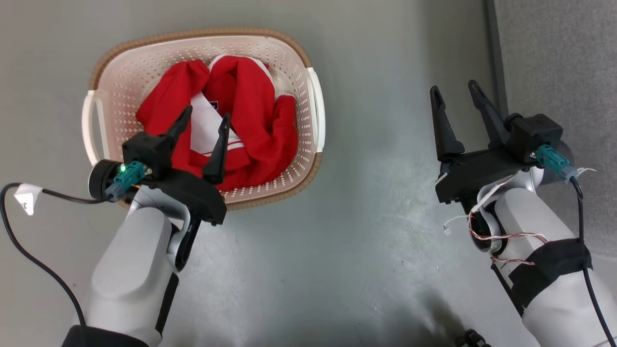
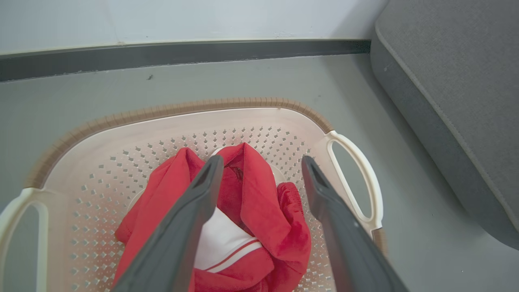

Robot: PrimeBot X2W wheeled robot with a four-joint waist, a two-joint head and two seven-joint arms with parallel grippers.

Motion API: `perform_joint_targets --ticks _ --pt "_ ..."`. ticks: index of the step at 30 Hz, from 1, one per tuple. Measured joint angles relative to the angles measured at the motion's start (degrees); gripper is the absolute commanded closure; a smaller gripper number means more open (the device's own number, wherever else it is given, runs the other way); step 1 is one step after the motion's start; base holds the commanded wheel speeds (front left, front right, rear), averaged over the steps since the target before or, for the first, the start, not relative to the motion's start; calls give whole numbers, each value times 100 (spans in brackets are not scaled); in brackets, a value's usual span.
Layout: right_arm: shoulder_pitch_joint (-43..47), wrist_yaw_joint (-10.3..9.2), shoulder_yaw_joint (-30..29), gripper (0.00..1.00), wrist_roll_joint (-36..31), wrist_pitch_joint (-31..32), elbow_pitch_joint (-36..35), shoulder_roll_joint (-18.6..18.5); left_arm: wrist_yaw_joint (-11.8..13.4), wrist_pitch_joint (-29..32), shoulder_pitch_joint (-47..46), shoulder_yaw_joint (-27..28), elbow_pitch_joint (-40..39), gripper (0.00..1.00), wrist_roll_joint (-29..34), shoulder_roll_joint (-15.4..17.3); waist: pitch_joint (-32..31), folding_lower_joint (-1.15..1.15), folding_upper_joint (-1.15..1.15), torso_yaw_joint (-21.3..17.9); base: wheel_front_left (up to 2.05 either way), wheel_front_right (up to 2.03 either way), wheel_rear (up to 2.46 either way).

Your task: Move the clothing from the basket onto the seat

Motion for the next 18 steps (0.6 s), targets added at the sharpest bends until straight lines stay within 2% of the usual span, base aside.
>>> perform_joint_targets --ticks 18 --pt "-122 -9 -83 0 -144 -1 -68 137 0 107 -677 19 626 0 48 112 707 0 0 -136 0 0 0"
